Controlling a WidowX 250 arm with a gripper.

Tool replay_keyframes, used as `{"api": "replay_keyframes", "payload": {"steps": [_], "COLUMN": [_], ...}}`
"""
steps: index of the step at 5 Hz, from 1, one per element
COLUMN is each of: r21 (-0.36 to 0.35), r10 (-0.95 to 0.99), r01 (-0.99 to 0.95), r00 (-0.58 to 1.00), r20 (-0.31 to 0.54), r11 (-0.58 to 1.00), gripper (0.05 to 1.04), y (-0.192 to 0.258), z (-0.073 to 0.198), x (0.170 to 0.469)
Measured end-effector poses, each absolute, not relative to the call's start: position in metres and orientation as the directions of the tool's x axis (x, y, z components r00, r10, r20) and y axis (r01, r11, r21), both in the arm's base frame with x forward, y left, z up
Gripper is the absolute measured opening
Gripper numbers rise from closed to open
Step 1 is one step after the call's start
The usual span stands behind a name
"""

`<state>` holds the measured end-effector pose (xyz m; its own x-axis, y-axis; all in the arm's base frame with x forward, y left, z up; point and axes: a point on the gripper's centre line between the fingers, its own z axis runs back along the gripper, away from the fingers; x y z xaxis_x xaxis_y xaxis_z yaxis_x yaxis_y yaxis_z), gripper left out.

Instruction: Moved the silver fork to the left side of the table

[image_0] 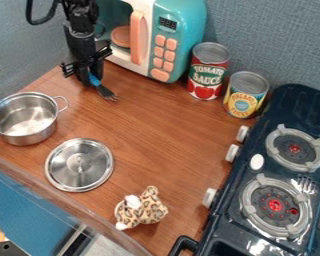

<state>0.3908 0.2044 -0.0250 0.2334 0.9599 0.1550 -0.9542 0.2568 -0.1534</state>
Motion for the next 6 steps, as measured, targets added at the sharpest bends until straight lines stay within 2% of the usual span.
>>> {"api": "replay_keyframes", "payload": {"steps": [1,2,3,4,5,6], "r21": [-0.161,-0.140,-0.151,-0.162,-0.185,-0.208], "r10": [0.963,0.963,0.971,0.970,0.961,0.945], "r01": [-0.958,-0.962,-0.964,-0.960,-0.949,-0.933], "r00": [0.211,0.212,0.202,0.212,0.230,0.249], "r20": [0.170,0.164,0.131,0.118,0.151,0.211], "r11": [0.238,0.236,0.221,0.230,0.256,0.292], "gripper": [0.349,0.416,0.722,0.977,1.003,1.000], "y": [0.212,0.214,0.208,0.202,0.204,0.207], "z": [-0.027,-0.027,-0.029,-0.025,-0.007,0.029], "x": [0.402,0.403,0.400,0.395,0.398,0.400]}}
